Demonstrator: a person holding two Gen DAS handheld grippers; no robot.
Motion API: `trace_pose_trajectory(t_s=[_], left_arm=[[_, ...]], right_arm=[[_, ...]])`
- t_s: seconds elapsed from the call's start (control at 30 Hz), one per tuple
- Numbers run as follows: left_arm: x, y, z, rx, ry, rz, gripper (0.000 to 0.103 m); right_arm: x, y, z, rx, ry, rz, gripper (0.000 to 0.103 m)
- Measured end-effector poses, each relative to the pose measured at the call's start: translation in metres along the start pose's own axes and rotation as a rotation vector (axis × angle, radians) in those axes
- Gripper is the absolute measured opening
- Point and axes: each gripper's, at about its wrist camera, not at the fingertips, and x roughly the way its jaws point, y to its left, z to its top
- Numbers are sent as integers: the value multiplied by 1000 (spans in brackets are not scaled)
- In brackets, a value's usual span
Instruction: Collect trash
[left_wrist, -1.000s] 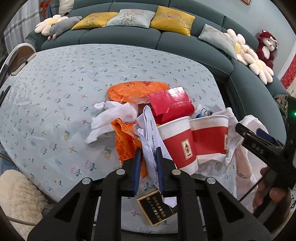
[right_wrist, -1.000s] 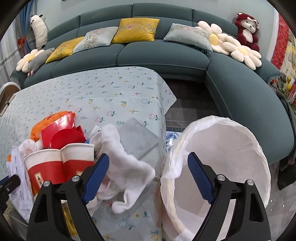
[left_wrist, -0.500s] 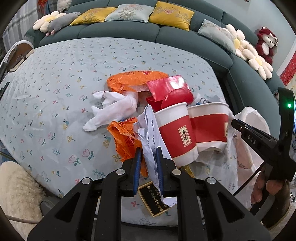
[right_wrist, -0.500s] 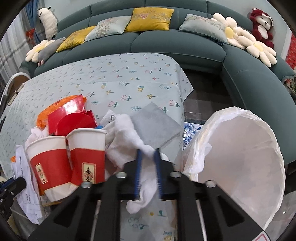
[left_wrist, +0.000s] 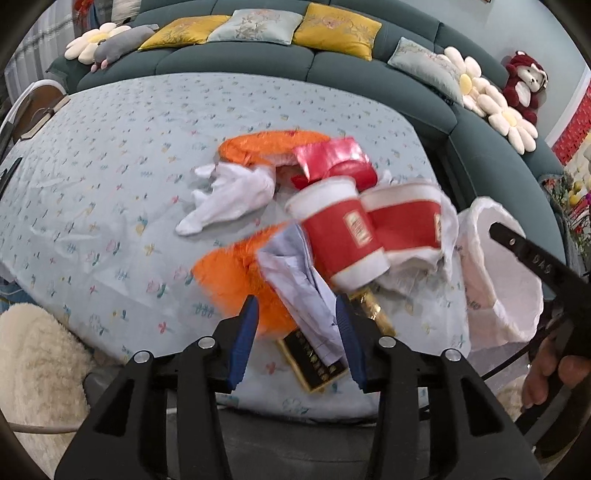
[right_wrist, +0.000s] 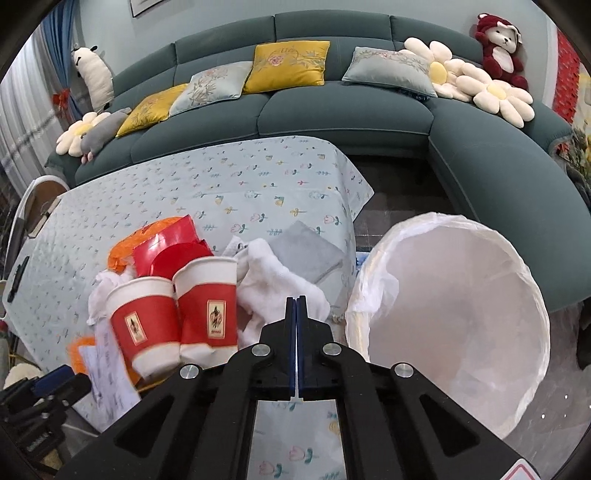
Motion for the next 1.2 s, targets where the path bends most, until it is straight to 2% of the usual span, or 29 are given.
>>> trace_pose_trajectory(t_s=[0.3, 0.43, 0.5, 0.57, 0.6, 0.7, 0.97, 1.2], left_arm=[[2, -7, -10, -10, 42, -36, 41], [15, -16, -9, -8, 78, -37, 39], [20, -18, -10, -20, 96, -46, 28], [22, -19, -10, -25, 103, -55, 21], [21, -20, -11, -21, 99, -55, 10], [16, -20, -11, -5, 87, -58, 7], [-12, -23, -12, 22, 17, -87, 4], [-45, -42, -11, 85, -63, -126, 4]], right_arm=[[-14, 1, -13, 2, -9, -2, 0], [-17, 0, -16, 7, -8, -2, 0], [-17, 0, -17, 4, -7, -2, 0], [-18, 0, -19, 1, -6, -3, 0], [-18, 0, -19, 1, -6, -3, 0], [-18, 0, -20, 3, -7, -3, 0], [-35, 0, -23, 7, -40, 11, 0], [-62, -5, -22, 28, -94, 9, 0]])
